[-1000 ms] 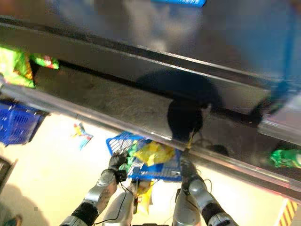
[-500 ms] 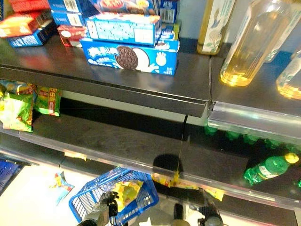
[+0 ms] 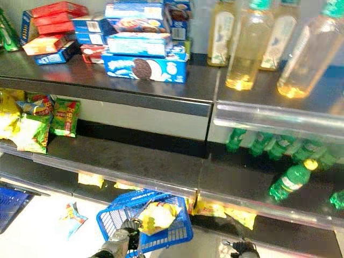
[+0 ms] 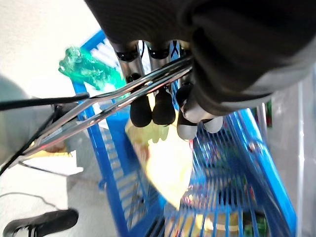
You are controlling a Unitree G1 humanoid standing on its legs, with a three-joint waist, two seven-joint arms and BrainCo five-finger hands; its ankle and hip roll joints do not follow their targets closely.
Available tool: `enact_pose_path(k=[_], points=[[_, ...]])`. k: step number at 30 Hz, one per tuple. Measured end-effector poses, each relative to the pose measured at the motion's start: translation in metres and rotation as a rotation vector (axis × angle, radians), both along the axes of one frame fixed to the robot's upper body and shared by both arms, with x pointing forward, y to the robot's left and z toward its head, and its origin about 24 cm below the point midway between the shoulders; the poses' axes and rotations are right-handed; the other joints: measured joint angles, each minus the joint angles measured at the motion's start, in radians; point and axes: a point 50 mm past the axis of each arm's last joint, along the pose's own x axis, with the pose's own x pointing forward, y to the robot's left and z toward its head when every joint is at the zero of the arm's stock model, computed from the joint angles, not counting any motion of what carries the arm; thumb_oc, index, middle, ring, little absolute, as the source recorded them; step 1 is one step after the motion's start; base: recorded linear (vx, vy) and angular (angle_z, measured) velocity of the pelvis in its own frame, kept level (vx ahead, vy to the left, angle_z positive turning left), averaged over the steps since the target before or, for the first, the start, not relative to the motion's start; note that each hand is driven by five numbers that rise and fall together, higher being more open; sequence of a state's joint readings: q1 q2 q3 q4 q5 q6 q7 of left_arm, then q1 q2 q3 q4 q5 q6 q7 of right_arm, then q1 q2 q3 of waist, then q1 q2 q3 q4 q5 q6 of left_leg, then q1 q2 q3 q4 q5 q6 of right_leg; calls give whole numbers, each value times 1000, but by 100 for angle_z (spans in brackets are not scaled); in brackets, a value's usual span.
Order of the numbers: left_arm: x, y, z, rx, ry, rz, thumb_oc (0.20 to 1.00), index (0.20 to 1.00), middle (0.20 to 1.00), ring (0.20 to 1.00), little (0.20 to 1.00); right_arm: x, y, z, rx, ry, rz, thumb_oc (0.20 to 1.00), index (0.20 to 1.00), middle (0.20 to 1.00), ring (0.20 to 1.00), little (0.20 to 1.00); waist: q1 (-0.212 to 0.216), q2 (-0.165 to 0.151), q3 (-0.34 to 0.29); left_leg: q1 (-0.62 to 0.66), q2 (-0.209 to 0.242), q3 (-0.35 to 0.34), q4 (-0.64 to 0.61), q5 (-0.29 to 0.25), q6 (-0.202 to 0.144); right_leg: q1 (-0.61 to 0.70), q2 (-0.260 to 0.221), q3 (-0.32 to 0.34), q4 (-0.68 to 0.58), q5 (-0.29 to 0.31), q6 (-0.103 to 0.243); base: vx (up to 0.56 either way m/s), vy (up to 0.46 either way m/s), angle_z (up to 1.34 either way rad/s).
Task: Pick up the snacks into the basket
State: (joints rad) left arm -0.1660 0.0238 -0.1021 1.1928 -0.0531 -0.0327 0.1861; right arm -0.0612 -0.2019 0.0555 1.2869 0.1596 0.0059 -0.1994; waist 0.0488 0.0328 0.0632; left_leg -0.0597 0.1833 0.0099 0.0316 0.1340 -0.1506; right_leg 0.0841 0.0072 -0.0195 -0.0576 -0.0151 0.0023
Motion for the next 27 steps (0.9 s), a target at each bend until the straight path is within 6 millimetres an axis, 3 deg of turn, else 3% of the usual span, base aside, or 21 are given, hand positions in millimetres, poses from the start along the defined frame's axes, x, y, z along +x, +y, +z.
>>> enact_pose_path(k=[2, 3, 5, 6, 8, 13, 15, 16, 17, 19, 24, 27], points=[[12, -1, 6, -4, -51, 8, 200, 200, 200, 200, 200, -1, -2, 0, -6, 3, -1, 1000, 1000, 1000, 1000, 1000, 12, -6, 46, -65, 8, -13, 99, 11, -22, 11, 12, -6, -35, 37, -23, -359, -133, 17], [15, -3, 8, -10, -59, 14, 200, 200, 200, 200, 200, -7, -5, -1, -18, 23, -9, 1000, 1000, 1000, 1000, 1000, 13, -10, 58, -94, 6, -8, 111, 48, -59, 10, 2, -28, -36, 38, -39, -286, -60, 32], [15, -6, 7, -19, -56, 15, 200, 200, 200, 200, 200, -10, -9, 0, -31, 33, -13, 1000, 1000, 1000, 1000, 1000, 6, -13, 75, -82, -14, 10, 62, 48, -58, 11, 1, -47, -35, 42, -47, -226, -36, 34], [13, -5, 6, -21, -45, 26, 200, 200, 200, 200, 200, -9, -11, 1, -39, 27, -17, 1000, 1000, 1000, 1000, 1000, -13, -2, 82, -54, -23, 82, 23, 52, -43, 13, 5, -64, -36, 43, -45, -199, -9, 27], [9, -3, 3, -29, -25, 51, 200, 200, 200, 200, 200, -19, -11, -1, -38, 53, -24, 1000, 1000, 1000, 1000, 1000, -13, -7, 92, 0, -40, 61, -37, 46, -38, 15, 6, -62, -39, 49, -44, -226, 35, 7], [3, 0, 0, -53, 11, 71, 200, 200, 200, 200, 200, -28, -12, -3, -38, 75, -36, 1000, 1000, 1000, 1000, 1000, -44, -35, 89, 6, -70, 15, -38, 18, -16, 24, -36, -95, -41, 56, -17, -127, 101, 10], [-3, 4, -3, -52, 41, 84, 200, 200, 200, 200, 200, -27, -10, -3, -27, 61, -48, 1000, 1000, 1000, 1000, 1000, -65, -71, 72, 19, -121, 29, 52, -78, -1, 17, -112, -132, -35, 72, 23, -67, 148, -29], [-7, 1, -5, -60, 56, 83, 200, 200, 200, 200, 200, -24, -14, -1, -35, 47, -49, 1000, 1000, 1000, 1000, 1000, -74, -48, 66, 33, -112, 32, 39, -98, 11, 19, -106, -136, -35, 70, 41, -74, 173, -10], [-14, 1, -7, -72, 76, 91, 200, 200, 200, 200, 200, -29, -13, -2, -27, 52, -66, 1000, 1000, 1000, 1000, 1000, -93, -45, 60, 72, -128, 21, -51, -95, 18, 25, -119, -140, -35, 71, 60, -56, 165, 19], [-24, 4, -11, -75, 95, 105, 200, 200, 200, 200, 200, -43, -2, -7, 11, 84, -102, 1000, 1000, 1000, 1000, 1000, -90, -61, 47, 93, -157, 8, -124, -57, 41, 23, -147, -147, -35, 66, 79, -34, 148, 42], [-42, 14, -16, -70, 143, 164, 200, 200, 200, 200, 200, -48, 19, -13, 69, 108, -108, 1000, 1000, 1000, 1000, 1000, -88, -100, -8, 103, -181, -12, -126, -55, 59, 44, -168, -154, -35, 55, 91, -11, 111, 16], [-45, 19, -17, -70, 156, 186, 200, 200, 200, 200, 200, -44, 20, -12, 73, 97, -104, 1000, 1000, 1000, 1000, 1000, -88, -104, -24, 106, -175, -9, -126, -57, 57, 44, -166, -152, -35, 55, 95, -8, 73, -4]])
